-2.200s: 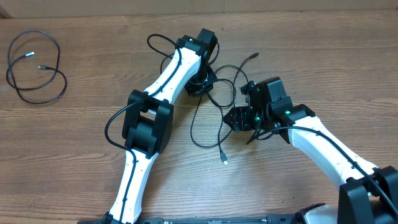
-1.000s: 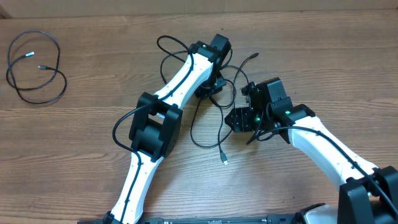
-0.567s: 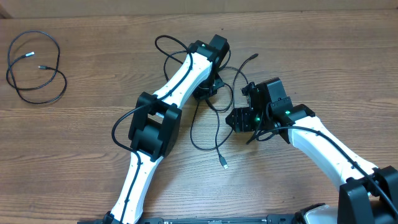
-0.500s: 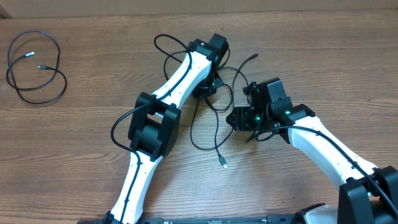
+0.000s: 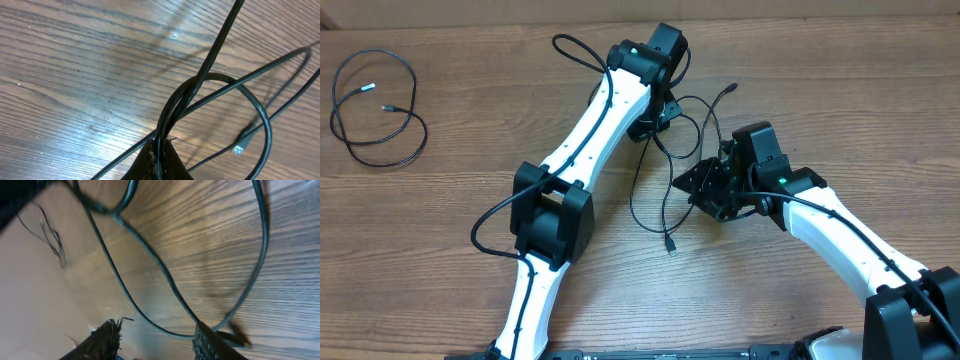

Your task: Untangle cables

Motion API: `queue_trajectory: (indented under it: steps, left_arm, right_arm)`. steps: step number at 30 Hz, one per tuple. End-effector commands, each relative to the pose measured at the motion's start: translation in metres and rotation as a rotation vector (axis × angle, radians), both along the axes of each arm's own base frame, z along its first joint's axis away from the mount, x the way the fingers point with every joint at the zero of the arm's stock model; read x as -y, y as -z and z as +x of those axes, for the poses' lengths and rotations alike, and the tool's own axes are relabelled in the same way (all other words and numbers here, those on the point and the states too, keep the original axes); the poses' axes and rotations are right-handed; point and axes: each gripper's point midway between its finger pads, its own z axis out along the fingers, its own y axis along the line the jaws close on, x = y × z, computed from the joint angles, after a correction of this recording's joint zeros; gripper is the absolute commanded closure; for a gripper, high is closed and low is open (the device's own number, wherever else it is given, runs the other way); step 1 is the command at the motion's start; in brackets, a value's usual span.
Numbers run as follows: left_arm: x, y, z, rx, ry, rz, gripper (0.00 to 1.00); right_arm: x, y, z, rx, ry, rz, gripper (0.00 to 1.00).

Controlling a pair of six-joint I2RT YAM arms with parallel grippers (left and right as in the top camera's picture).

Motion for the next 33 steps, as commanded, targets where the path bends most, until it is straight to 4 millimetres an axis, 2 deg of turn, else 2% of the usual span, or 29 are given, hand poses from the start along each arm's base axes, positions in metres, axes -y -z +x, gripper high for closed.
queue_trajectory:
  steps: [1,8,12,17,19,22,25,29,33]
  left_arm:
    - [0.000,-0.032,0.003,0.068,0.055,-0.026,0.96]
    - [0.000,-0.041,-0.005,0.055,0.094,-0.037,0.96]
    - [0.015,-0.043,-0.014,0.015,0.126,-0.124,0.96]
    - [0.037,-0.049,-0.027,-0.048,0.163,-0.262,0.96]
    - [0.041,-0.051,-0.029,-0.057,0.172,-0.283,0.96]
    - [0.042,-0.052,-0.030,-0.060,0.174,-0.297,0.96]
    - [0.041,-0.060,-0.025,-0.057,0.162,-0.346,0.96]
    - [0.036,-0.079,-0.002,-0.024,0.096,-0.465,0.96]
    - [0.042,-0.104,0.018,-0.013,0.047,-0.669,0.96]
  right_arm:
    - [0.007,0.005,0.014,-0.059,0.172,-0.003,0.53]
    - [0.007,-0.006,0.036,0.018,0.240,0.026,0.52]
    - [0.018,0.000,0.041,-0.030,0.363,-0.001,0.53]
    - [0.022,0.008,0.044,-0.046,0.399,-0.020,0.59]
    - [0.026,0.012,0.046,-0.041,0.418,-0.044,0.64]
    - [0.029,0.016,0.046,-0.044,0.426,-0.062,0.80]
    - [0.031,0.020,0.041,-0.062,0.417,-0.080,0.95]
    - [0.034,0.026,0.032,-0.061,0.360,-0.130,0.96]
    - [0.034,0.027,0.031,-0.050,0.335,-0.142,0.96]
